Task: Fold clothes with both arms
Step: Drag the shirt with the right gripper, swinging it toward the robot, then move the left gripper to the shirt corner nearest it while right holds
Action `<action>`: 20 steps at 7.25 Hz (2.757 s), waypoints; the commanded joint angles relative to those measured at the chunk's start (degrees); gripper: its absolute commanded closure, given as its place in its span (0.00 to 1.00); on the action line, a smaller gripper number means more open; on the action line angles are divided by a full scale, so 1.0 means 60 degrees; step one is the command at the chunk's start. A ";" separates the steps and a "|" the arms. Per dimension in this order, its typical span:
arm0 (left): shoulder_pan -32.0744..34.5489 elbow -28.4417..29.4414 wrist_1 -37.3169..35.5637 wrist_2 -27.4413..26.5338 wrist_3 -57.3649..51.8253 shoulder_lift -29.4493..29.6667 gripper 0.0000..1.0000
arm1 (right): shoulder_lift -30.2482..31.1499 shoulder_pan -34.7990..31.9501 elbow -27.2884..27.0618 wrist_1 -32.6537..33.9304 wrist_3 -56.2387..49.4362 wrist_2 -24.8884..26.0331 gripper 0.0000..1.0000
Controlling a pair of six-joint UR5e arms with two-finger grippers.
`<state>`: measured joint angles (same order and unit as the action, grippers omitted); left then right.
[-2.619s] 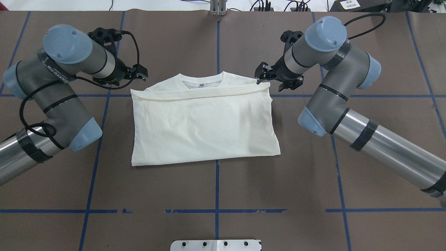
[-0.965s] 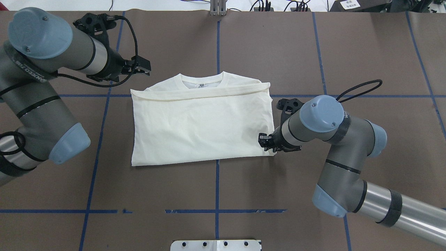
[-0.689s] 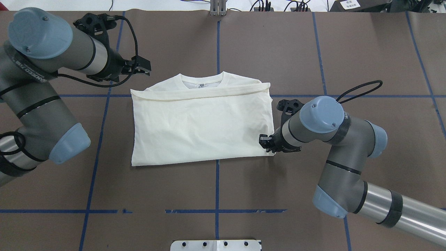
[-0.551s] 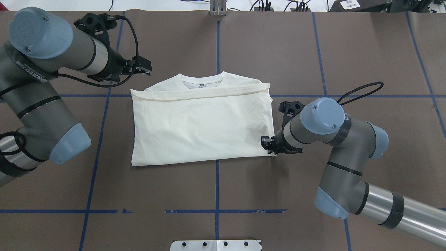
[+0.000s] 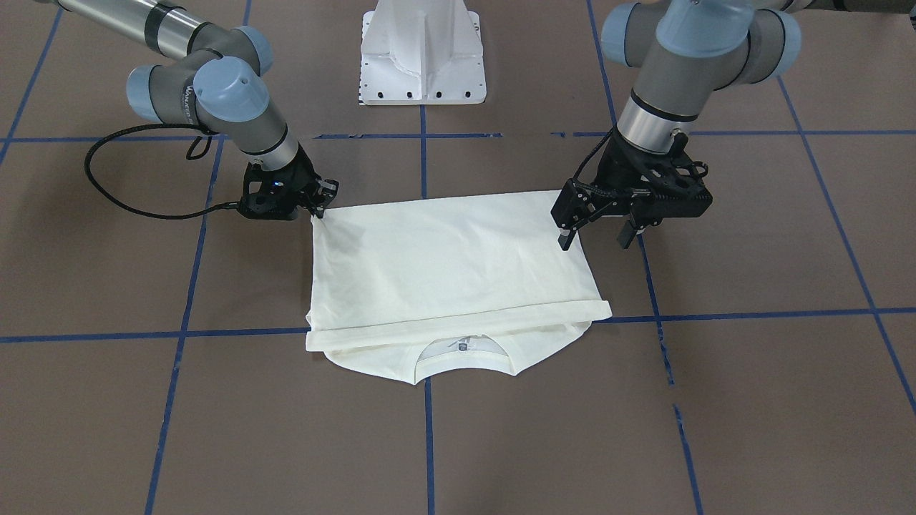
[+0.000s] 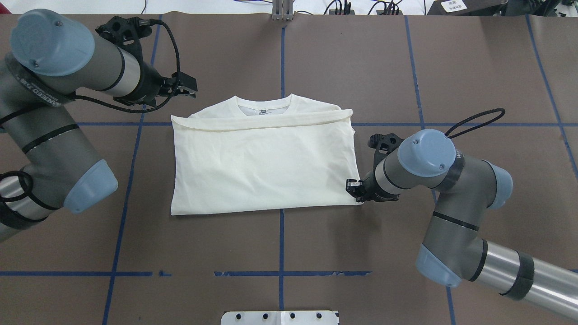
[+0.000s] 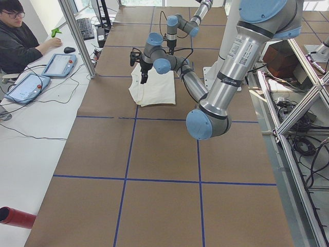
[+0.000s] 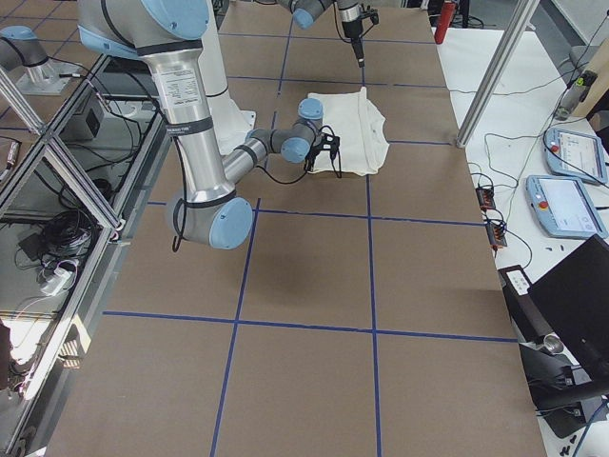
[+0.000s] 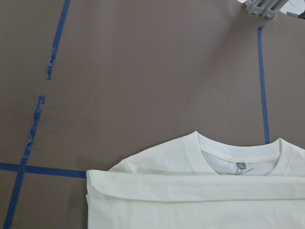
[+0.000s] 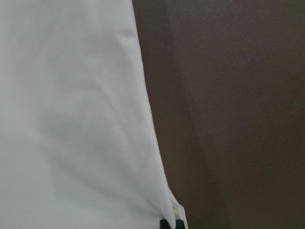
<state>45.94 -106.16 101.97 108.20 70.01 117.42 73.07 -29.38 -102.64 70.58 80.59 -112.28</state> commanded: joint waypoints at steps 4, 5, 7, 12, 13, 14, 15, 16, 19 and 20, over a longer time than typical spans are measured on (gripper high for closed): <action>-0.0010 -0.0002 0.0012 -0.0046 0.0021 -0.0044 0.01 | 0.3449 0.2283 -0.3499 -0.0015 0.1487 -0.0125 1.00; -0.0024 -0.0002 0.0012 -0.0046 0.0021 -0.0044 0.01 | 0.3495 0.2957 -0.3663 -0.0030 0.2293 -0.0082 1.00; -0.0141 -0.0016 0.0012 0.0012 0.0065 -0.0029 0.00 | 0.3408 0.3285 -0.3868 -0.0074 0.2578 0.0079 0.00; -0.3034 -0.0192 0.0100 -0.0597 0.4944 -0.0424 0.04 | 0.1829 0.0668 -0.3811 -0.0059 0.2520 0.0446 0.00; -0.3927 -0.0221 0.0071 -0.1182 0.5987 -0.0439 0.07 | 0.1782 0.0446 -0.3796 -0.0073 0.2477 0.0446 0.00; -0.4356 -0.0207 0.0041 -0.1449 0.6635 -0.0454 0.09 | 0.1666 0.0357 -0.3738 -0.0074 0.2448 0.0446 0.00; -0.4578 -0.0062 0.0027 -0.1626 0.6859 -0.0468 0.10 | 0.1621 0.0269 -0.3680 -0.0074 0.2433 0.0446 0.00; -0.4653 -0.0075 0.0027 -0.1686 0.7050 -0.0657 0.12 | 0.1606 0.0254 -0.3664 -0.0074 0.2433 0.0461 0.00; -0.4683 -0.0090 0.0012 -0.1833 0.7111 -0.0893 0.18 | 0.1562 0.0253 -0.3606 -0.0074 0.2433 0.0461 0.00; -0.4683 -0.0075 0.0012 -0.1833 0.7125 -0.0893 0.19 | 0.1533 0.0253 -0.3519 -0.0074 0.2433 0.0461 0.00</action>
<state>17.87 -106.67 102.05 97.30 112.66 112.19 82.48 -27.86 -124.25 70.14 95.19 -109.51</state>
